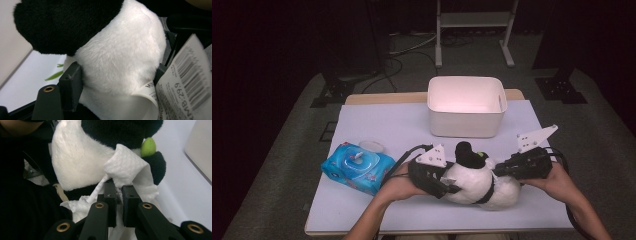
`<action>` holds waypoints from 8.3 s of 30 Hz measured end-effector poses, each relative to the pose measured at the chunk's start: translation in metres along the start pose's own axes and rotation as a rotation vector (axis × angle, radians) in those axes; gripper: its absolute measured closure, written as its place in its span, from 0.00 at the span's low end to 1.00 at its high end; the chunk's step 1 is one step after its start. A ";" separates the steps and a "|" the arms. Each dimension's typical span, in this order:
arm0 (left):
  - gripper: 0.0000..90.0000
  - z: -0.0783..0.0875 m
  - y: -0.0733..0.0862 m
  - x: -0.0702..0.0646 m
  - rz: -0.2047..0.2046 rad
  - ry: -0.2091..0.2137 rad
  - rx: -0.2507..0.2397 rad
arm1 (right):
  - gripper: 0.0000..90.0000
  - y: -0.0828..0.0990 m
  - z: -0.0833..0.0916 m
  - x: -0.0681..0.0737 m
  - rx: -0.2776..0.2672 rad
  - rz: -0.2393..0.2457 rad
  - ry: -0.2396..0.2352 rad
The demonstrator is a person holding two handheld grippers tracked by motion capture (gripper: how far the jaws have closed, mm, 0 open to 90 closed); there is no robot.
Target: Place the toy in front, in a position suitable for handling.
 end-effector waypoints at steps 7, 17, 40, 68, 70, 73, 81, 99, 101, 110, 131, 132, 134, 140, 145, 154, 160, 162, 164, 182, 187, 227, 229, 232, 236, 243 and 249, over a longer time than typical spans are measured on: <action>0.39 0.023 -0.010 -0.003 -0.021 -0.009 -0.001 | 0.93 -0.005 -0.008 0.003 -0.041 -0.012 -0.050; 0.37 0.017 -0.005 -0.004 -0.012 0.002 0.010 | 0.93 -0.016 -0.003 0.001 -0.044 -0.007 -0.068; 0.37 -0.001 -0.030 -0.008 -0.068 0.000 0.037 | 0.92 -0.089 0.004 0.011 0.000 0.136 -0.029; 0.36 -0.005 -0.037 -0.004 -0.040 -0.006 0.025 | 0.92 -0.040 0.030 0.004 -0.003 0.062 0.020; 0.36 -0.006 -0.039 -0.003 -0.043 -0.009 0.028 | 0.92 -0.047 0.029 0.007 0.002 0.081 0.021; 0.36 -0.008 -0.042 -0.003 -0.042 -0.011 0.031 | 0.92 -0.062 0.026 0.013 0.011 0.120 0.009; 0.34 -0.008 -0.043 -0.003 -0.054 -0.019 0.036 | 0.92 -0.072 0.013 0.015 0.056 0.144 -0.005; 0.29 -0.005 -0.022 0.002 0.003 -0.037 0.028 | 0.93 -0.032 0.051 0.005 0.035 0.054 0.055; 0.28 -0.008 -0.017 0.003 0.005 -0.031 0.033 | 0.93 -0.029 0.054 0.005 0.037 0.046 0.060; 0.27 -0.025 -0.004 0.007 0.057 0.013 0.029 | 0.92 -0.019 0.063 0.005 0.029 0.028 0.076; 0.32 -0.014 -0.008 0.010 0.064 0.017 -0.077 | 0.92 -0.026 0.055 0.007 -0.072 0.025 0.013; 0.32 -0.012 -0.008 0.010 0.063 0.012 -0.076 | 0.92 -0.026 0.053 0.007 -0.080 0.023 0.008; 0.32 -0.005 -0.009 0.011 0.057 -0.007 -0.076 | 0.92 -0.027 0.050 0.007 -0.089 0.028 0.001; 0.32 0.014 -0.009 0.012 0.050 -0.033 -0.069 | 0.92 -0.033 0.036 0.007 -0.089 0.029 -0.019; 0.31 0.024 -0.004 0.012 0.047 -0.043 -0.064 | 0.92 -0.039 0.026 0.009 -0.086 0.049 -0.025; 0.21 0.014 0.001 0.011 0.056 -0.016 -0.060 | 0.92 -0.034 0.027 0.011 -0.050 0.046 -0.010; 0.15 0.005 -0.002 0.011 0.075 0.012 -0.060 | 0.92 -0.033 0.026 0.014 -0.049 0.052 -0.016; 0.14 0.001 -0.002 0.012 0.084 0.020 -0.071 | 0.92 -0.033 0.026 0.014 -0.048 0.055 -0.013; 0.19 0.000 -0.002 0.012 0.081 0.033 -0.083 | 0.92 -0.034 0.026 0.016 -0.046 0.059 -0.014; 0.43 0.013 0.000 0.008 0.027 0.019 -0.108 | 0.92 -0.051 0.032 0.013 -0.031 0.103 0.020; 0.43 0.013 -0.001 0.006 0.003 0.027 -0.100 | 0.92 -0.056 0.034 0.001 -0.029 0.089 0.053; 0.44 0.013 -0.004 0.010 0.008 0.023 -0.099 | 0.92 -0.075 0.024 0.016 -0.005 0.144 0.022; 0.44 0.014 -0.002 0.010 0.009 0.027 -0.100 | 0.92 -0.075 0.024 0.016 -0.003 0.137 0.014; 0.44 0.015 0.000 0.012 0.019 0.026 -0.111 | 0.92 -0.071 0.027 0.014 0.004 0.127 0.010; 0.44 0.019 0.001 0.014 0.034 0.021 -0.115 | 0.92 -0.063 0.030 0.014 0.008 0.109 0.002; 0.44 0.015 -0.007 0.014 0.018 0.015 -0.088 | 0.92 -0.078 0.026 0.022 -0.031 0.138 -0.036; 0.44 0.016 -0.004 0.015 0.022 0.014 -0.094 | 0.92 -0.080 0.026 0.025 -0.012 0.161 -0.041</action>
Point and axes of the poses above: each handheld gripper's, and its own axes: z roughly backward along the jaws, y roughly out of its underside, x roughly to its left, the point moved 3 cm from there along -z, roughly forward along the jaws, and after that the axes turned 5 degrees about y, right-handed, at the moved point
